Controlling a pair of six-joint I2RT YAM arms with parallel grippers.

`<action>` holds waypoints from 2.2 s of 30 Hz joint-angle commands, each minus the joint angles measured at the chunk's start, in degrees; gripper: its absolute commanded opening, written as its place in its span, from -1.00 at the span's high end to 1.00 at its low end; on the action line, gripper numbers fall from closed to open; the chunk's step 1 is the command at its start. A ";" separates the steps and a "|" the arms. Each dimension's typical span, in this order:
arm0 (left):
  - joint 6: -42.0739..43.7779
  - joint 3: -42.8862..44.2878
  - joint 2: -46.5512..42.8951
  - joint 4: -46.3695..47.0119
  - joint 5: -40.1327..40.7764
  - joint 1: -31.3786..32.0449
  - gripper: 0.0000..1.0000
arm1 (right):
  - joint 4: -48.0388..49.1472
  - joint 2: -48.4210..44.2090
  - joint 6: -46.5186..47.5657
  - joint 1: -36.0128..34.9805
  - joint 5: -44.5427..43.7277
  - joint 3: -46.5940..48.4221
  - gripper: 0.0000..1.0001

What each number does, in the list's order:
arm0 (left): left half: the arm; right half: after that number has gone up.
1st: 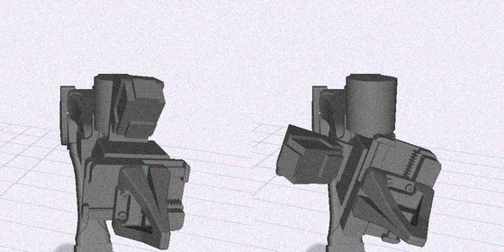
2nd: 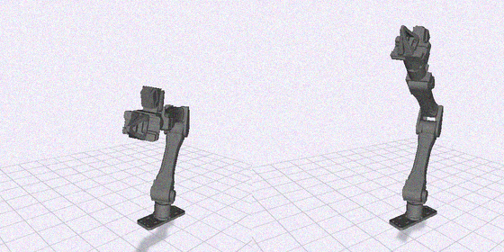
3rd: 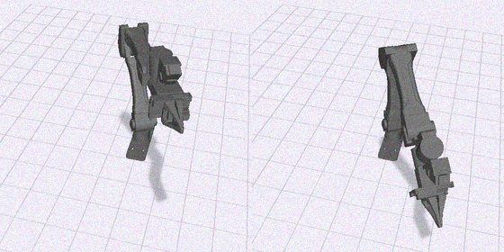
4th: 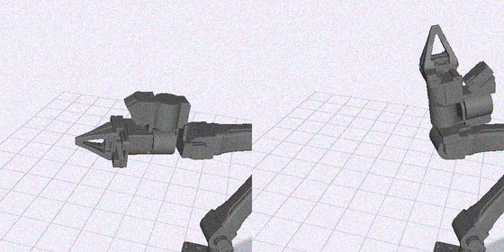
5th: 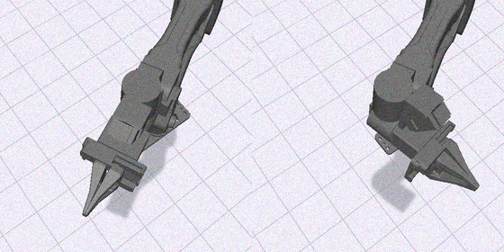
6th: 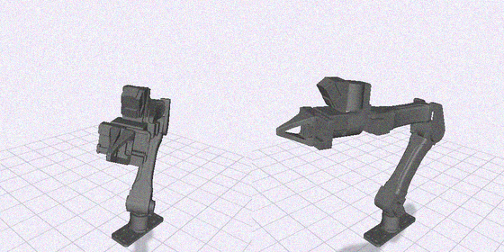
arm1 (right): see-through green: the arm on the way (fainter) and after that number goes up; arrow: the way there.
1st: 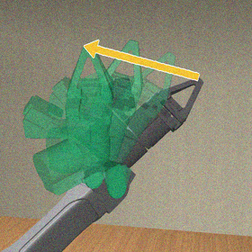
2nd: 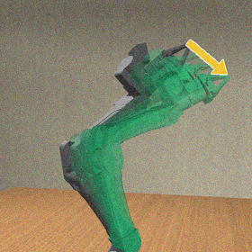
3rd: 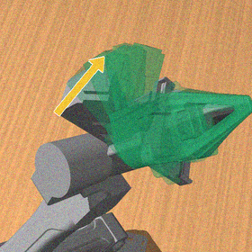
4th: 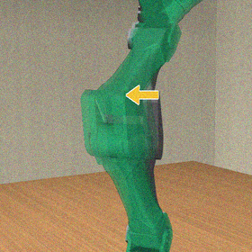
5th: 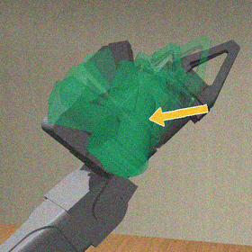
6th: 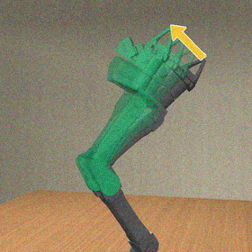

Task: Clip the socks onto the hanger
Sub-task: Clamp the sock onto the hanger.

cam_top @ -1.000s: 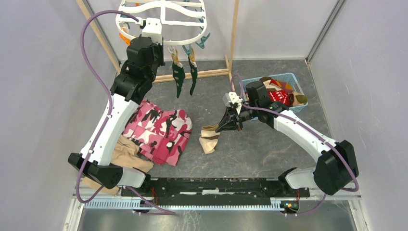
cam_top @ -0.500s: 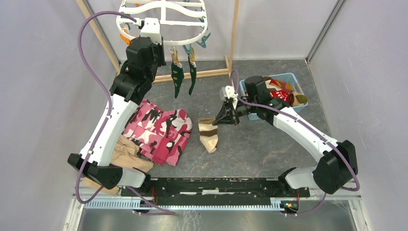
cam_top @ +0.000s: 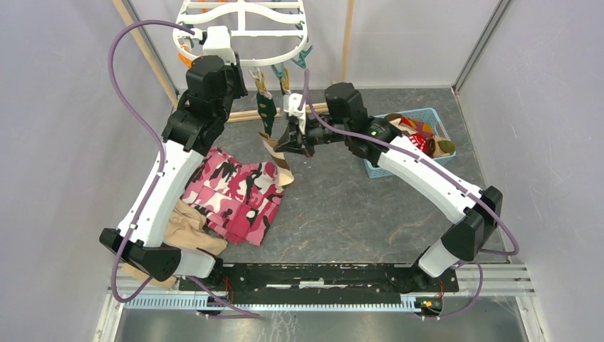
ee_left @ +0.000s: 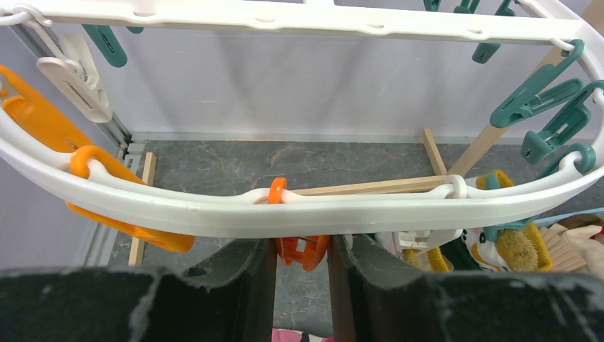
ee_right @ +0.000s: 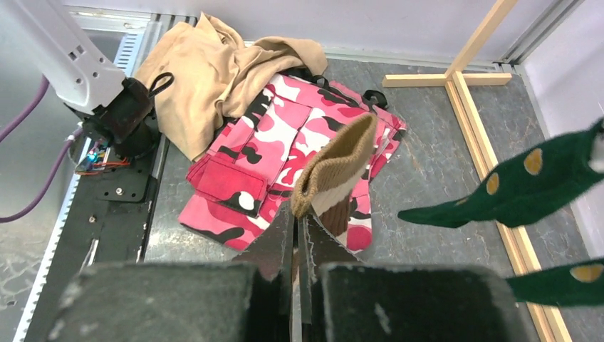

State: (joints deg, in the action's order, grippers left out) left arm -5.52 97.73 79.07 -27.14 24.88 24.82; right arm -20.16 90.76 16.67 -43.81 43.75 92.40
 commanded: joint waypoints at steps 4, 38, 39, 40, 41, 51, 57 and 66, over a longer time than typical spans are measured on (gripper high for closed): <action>-4.83 -0.41 -1.81 2.85 0.08 -0.19 0.96 | 4.02 2.68 -6.10 -5.79 -14.24 4.61 1.00; -7.95 -0.92 -2.78 3.54 -1.76 -0.21 0.96 | 22.70 14.52 -15.21 -10.33 -43.35 14.04 1.00; -8.05 -0.97 -2.86 3.56 -1.77 -0.21 0.96 | 22.91 14.85 -15.18 -10.38 -43.37 14.68 1.00; -8.09 -0.99 -2.91 3.53 -1.75 -0.20 0.96 | 23.13 15.09 -15.20 -10.35 -43.37 15.02 1.00; -8.16 -1.09 -2.95 3.62 -1.77 -0.21 0.96 | 23.44 15.41 -15.19 -10.33 -43.32 15.46 1.00; -8.47 -1.84 -3.37 3.78 -2.37 -0.21 0.96 | 25.79 16.86 -12.68 -10.35 -42.49 15.57 1.00; -8.57 -1.73 -3.60 3.82 -2.56 -0.21 0.96 | 26.91 16.92 -10.98 -10.35 -42.55 13.69 1.00; -8.90 -1.78 -3.69 3.88 -3.15 -0.21 0.96 | 28.75 17.12 -8.87 -10.35 -41.82 12.75 1.00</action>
State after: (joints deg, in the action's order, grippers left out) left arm -11.11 95.59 77.30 -26.02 22.31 24.82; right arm 4.29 107.81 6.33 -54.11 1.67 105.08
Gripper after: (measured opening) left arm 0.352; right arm 0.010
